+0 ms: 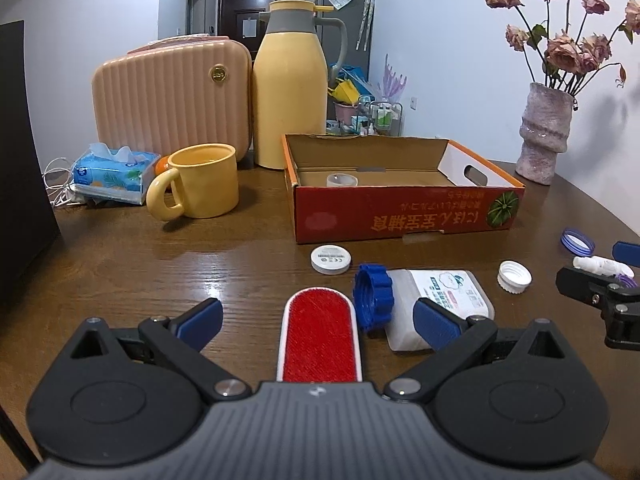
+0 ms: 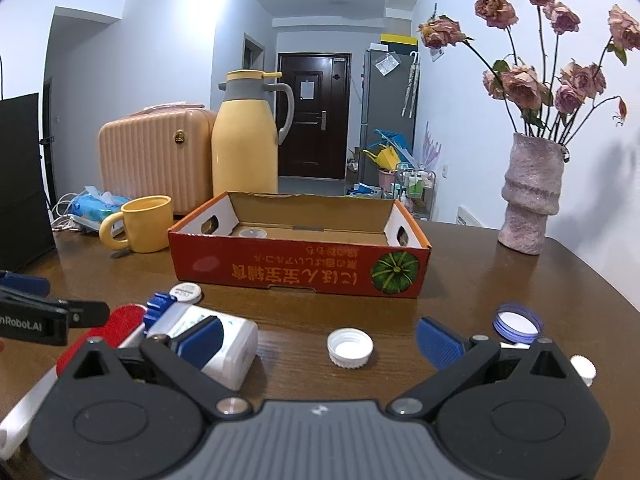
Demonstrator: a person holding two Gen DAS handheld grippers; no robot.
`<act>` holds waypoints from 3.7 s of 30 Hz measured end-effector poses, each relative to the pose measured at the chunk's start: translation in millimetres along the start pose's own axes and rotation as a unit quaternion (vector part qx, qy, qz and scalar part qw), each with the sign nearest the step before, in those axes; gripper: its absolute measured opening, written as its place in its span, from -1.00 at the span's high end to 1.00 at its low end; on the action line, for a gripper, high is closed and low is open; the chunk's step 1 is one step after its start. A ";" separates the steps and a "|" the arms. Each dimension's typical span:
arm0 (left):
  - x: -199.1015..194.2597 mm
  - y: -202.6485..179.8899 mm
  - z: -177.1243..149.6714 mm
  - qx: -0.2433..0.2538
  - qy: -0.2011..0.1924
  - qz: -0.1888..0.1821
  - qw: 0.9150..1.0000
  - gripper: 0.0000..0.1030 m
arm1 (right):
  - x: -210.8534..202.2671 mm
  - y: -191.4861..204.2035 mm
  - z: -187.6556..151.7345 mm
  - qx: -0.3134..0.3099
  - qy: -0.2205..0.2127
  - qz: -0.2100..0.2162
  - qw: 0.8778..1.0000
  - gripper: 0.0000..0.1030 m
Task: Organize rigid objects
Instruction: 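Withdraw both tools from the box back over the table, then grasp the green spray bottle with the right tool while the left tool grasps the lint brush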
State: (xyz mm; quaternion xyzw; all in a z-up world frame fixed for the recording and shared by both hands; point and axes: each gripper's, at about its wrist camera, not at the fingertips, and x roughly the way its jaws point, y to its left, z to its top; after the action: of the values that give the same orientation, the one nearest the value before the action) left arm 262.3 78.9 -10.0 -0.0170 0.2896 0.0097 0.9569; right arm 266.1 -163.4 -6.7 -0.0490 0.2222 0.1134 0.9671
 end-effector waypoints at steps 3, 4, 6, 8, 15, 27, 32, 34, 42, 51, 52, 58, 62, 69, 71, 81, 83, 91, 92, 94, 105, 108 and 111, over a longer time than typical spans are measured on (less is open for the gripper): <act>-3.3 -2.2 -2.6 0.001 -0.001 -0.002 1.000 -1.00 | -4.3 -6.0 -4.7 0.004 0.003 -0.007 1.000 -1.00; -4.3 -2.7 -3.4 0.001 -0.001 -0.004 1.000 -1.00 | -5.8 -8.1 -6.4 0.005 0.004 -0.009 1.000 -1.00; -6.1 -4.0 -5.1 0.001 -0.001 -0.006 1.000 -1.00 | -8.7 -11.2 -9.3 0.008 0.005 -0.013 1.000 -1.00; -7.5 -5.0 -6.7 0.001 0.000 -0.007 1.000 -1.00 | -11.1 -13.7 -12.2 0.010 0.006 -0.015 1.000 -1.00; -17.8 -8.9 -11.4 -0.001 0.001 -0.010 1.000 -1.00 | -26.2 -22.0 -20.9 0.010 0.013 -0.037 0.999 -1.00; -55.7 -25.2 -25.0 0.003 -0.016 -0.024 1.000 -1.00 | -74.7 -38.4 -32.6 0.013 0.007 -0.062 0.998 -1.00; -73.3 -32.8 -37.8 0.008 -0.017 -0.034 0.999 -1.00 | -100.7 -45.1 -45.8 0.016 0.008 -0.084 0.996 -1.00; -80.7 -36.1 -42.7 0.010 -0.019 -0.037 0.999 -1.00 | -111.2 -49.8 -50.5 0.021 0.008 -0.092 0.996 -1.00; -108.3 -41.9 -64.1 0.002 -0.029 -0.053 0.998 -1.00 | -148.1 -60.9 -72.1 0.028 0.009 -0.115 0.993 -1.00; -134.2 -44.8 -85.9 -0.003 -0.037 -0.056 0.998 -1.00 | -179.5 -64.3 -94.5 0.033 0.011 -0.135 0.990 -1.00; -135.9 -45.3 -87.7 -0.002 -0.036 -0.057 0.998 -1.00 | -182.3 -66.3 -97.7 0.035 0.012 -0.139 0.990 -1.00; -140.0 -48.9 -94.2 0.000 -0.034 -0.063 0.997 -1.00 | -189.7 -82.8 -115.4 0.054 0.027 -0.166 0.984 -1.00; -140.5 -52.6 -96.7 0.004 -0.033 -0.068 0.997 -1.00 | -188.2 -95.5 -125.2 0.066 0.038 -0.178 0.981 -1.00; -132.3 -56.3 -99.1 0.006 -0.022 -0.070 0.997 -1.00 | -172.4 -115.8 -141.7 0.093 0.065 -0.190 0.975 -0.98; -129.4 -56.4 -99.3 0.005 -0.018 -0.071 0.997 -1.00 | -167.4 -122.6 -146.5 0.103 0.074 -0.191 0.973 -0.90; -120.0 -61.9 -96.2 0.005 -0.010 -0.070 0.997 -1.00 | -152.1 -143.4 -156.2 0.136 0.084 -0.187 0.969 -0.20; -119.4 -62.9 -96.5 0.006 -0.009 -0.071 0.997 -1.00 | -151.3 -143.7 -155.8 0.135 0.080 -0.190 0.969 0.17; -115.1 -61.9 -96.0 0.003 -0.004 -0.067 0.998 -1.00 | -150.1 -142.1 -155.5 0.127 0.064 -0.183 0.973 0.41; -114.7 -61.6 -96.0 0.002 -0.003 -0.066 0.998 -1.00 | -151.1 -142.9 -155.4 0.129 0.063 -0.180 0.973 0.41; -113.9 -60.1 -95.5 0.001 -0.003 -0.065 0.998 -1.00 | -150.5 -142.6 -154.1 0.130 0.060 -0.176 0.974 0.41; -105.8 -49.1 -88.8 -0.008 -0.004 -0.054 0.999 -1.00 | -148.5 -133.0 -131.0 0.115 0.024 -0.156 0.981 0.41; -102.8 -45.1 -85.0 -0.011 -0.007 -0.047 0.999 -1.00 | -142.1 -128.8 -122.9 0.111 0.020 -0.149 0.983 0.41; -98.2 -40.9 -81.0 -0.013 -0.008 -0.040 0.999 -1.00 | -133.5 -124.6 -115.8 0.107 0.017 -0.140 0.984 0.42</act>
State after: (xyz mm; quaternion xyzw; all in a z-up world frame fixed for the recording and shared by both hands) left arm 136.9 34.1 -21.7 -0.0411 0.2810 -0.0250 0.9585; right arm 130.8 -327.3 -46.2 0.0219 0.2401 -0.0485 0.9693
